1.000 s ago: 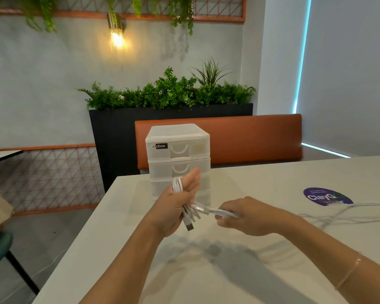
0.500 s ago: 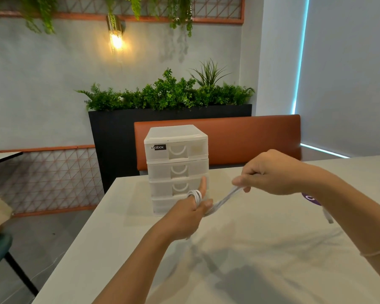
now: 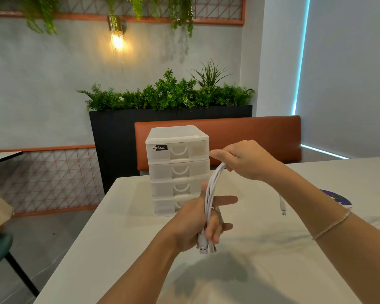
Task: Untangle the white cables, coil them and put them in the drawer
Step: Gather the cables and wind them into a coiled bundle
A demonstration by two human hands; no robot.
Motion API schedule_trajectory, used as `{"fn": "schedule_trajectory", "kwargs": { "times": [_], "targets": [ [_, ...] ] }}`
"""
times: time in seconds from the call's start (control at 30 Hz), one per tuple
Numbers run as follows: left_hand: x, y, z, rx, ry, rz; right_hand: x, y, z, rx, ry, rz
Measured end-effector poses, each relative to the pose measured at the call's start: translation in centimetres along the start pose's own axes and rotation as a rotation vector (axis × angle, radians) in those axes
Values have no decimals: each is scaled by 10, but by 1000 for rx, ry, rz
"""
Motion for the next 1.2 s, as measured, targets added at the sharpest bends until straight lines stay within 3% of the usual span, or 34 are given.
{"fn": "schedule_trajectory", "kwargs": {
  "times": [0.1, 0.3, 0.57, 0.8, 0.93, 1.03, 1.13, 1.2],
  "targets": [
    [-2, 1, 1, -179, -103, -2, 4, 4, 7, 5, -12, 20],
    [-3, 1, 1, -275, -237, 55, 9, 7, 21, 35, -21, 45],
    [-5, 10, 0, -430, -160, 119, 8, 11, 34, 135, -18, 88],
    [-8, 10, -1, -536, -176, 97, 0, 4, 45, 263, -204, 163],
    [-8, 11, -8, -599, -210, 109, -1, -13, 46, 499, -28, 84],
    [-8, 10, -8, -578, -250, 102, -3, -15, 43, 479, 155, 38],
    [-7, 10, -9, -550, -290, 106, -3, -16, 46, 499, 34, -9],
    [-6, 10, -13, -524, -299, 116, -6, -12, 54, 698, -89, 14]
  ]
}}
Point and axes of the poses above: each hand's wrist, its own x-axis towards the middle knuckle, its own z-axis out of the palm, y = z × x, the point moved 4 cm from there along x, towards the middle knuckle, and after that the axes turned 15 degrees about -z, right-handed, at the moved point
